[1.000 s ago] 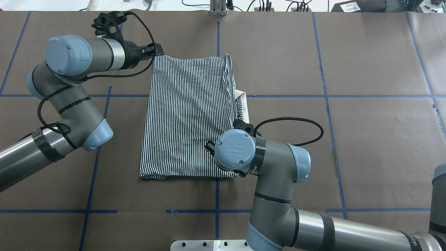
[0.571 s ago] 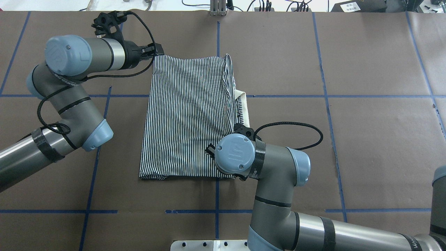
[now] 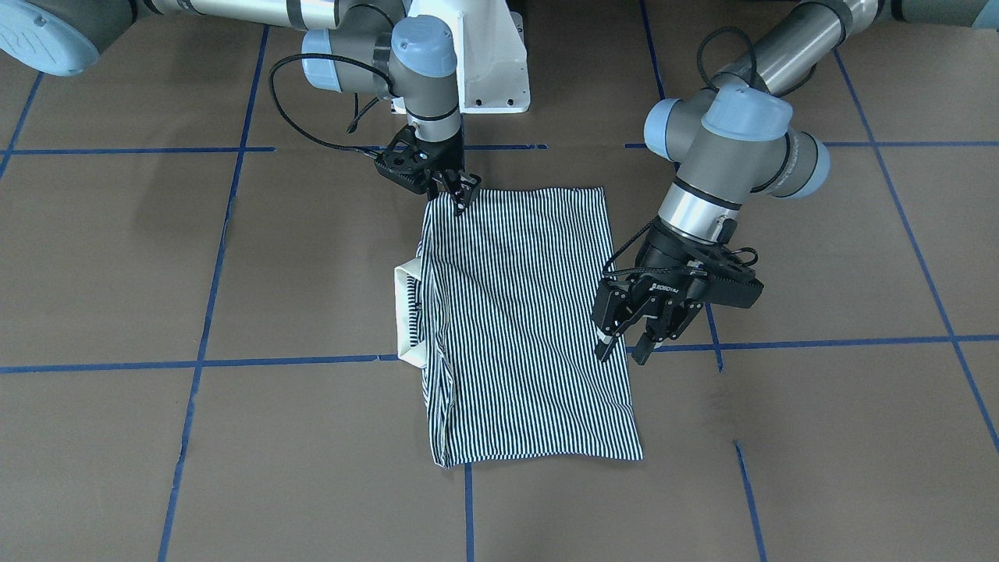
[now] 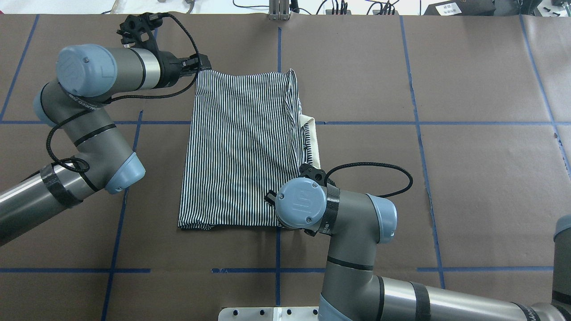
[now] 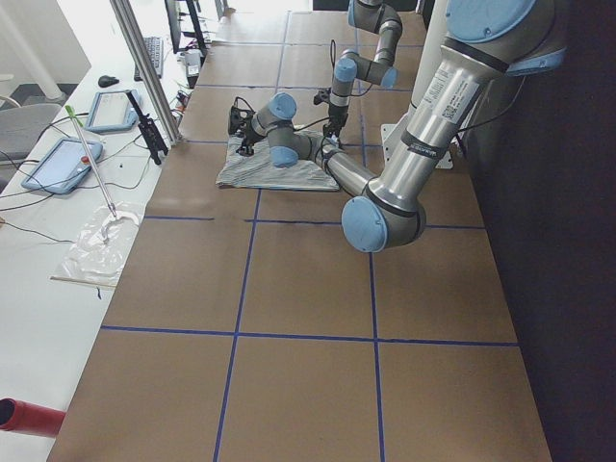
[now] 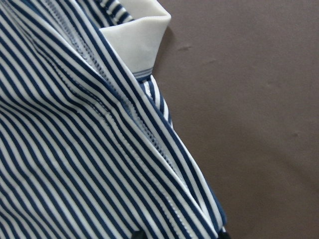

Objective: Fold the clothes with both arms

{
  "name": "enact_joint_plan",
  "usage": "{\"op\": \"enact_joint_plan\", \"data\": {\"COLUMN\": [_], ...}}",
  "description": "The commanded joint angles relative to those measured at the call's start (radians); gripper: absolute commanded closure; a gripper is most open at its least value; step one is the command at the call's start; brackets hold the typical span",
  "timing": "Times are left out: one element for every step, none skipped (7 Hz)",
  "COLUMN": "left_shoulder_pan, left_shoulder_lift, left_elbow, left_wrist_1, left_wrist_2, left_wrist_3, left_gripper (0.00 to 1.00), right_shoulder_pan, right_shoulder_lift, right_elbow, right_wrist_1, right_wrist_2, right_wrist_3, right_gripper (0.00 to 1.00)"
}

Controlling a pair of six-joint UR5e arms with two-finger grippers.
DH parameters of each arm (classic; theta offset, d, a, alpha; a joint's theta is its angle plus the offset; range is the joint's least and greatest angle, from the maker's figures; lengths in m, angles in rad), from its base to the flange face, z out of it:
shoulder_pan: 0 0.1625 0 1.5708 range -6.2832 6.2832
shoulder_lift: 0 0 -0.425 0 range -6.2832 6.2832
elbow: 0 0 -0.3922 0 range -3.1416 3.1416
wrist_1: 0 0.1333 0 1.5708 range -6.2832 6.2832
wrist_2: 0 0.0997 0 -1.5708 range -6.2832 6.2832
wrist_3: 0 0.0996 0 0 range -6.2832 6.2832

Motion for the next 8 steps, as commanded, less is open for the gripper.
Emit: {"op": "enact_joint_plan", "data": {"left_shoulder_pan": [0.0,0.0,0.0,0.002,0.011,0.029,0.061,0.063], "left_shoulder_lift": [0.0,0.0,0.0,-0.001,0.0,0.023,0.06,0.08], "left_elbow": [-0.001,-0.003,-0.009,-0.024,-0.055,-0.096,-0.15,-0.176], "left_wrist_1": [0.0,0.0,0.0,0.003,0.047,0.063,0.063,0.063], "left_wrist_2": [0.0,0.0,0.0,-0.002,-0.058,-0.067,-0.063,-0.063], "left_wrist_3": [-0.01,-0.014,-0.017,-0.058,-0.101,-0.147,-0.159,-0.175], "left_gripper": [0.37,0.37,0.37,0.37,0.37,0.36,0.36,0.35], "right_shoulder_pan": [0.003,0.015,0.026,0.029,0.032,0.028,0.031,0.009], "right_shoulder_lift": [0.004,0.009,0.012,0.009,-0.023,-0.059,-0.079,-0.109], "right_elbow": [0.0,-0.001,0.005,0.029,0.087,0.123,0.146,0.174], "right_wrist_1": [0.003,0.006,0.006,-0.002,-0.005,-0.003,-0.005,-0.005], "right_wrist_2": [0.001,0.001,0.006,0.009,0.009,0.004,0.001,-0.013], "right_wrist_3": [-0.007,-0.012,-0.012,-0.01,-0.007,-0.001,0.002,0.006], "right_gripper": [1.0,1.0,1.0,1.0,1.0,1.0,1.0,1.0]}}
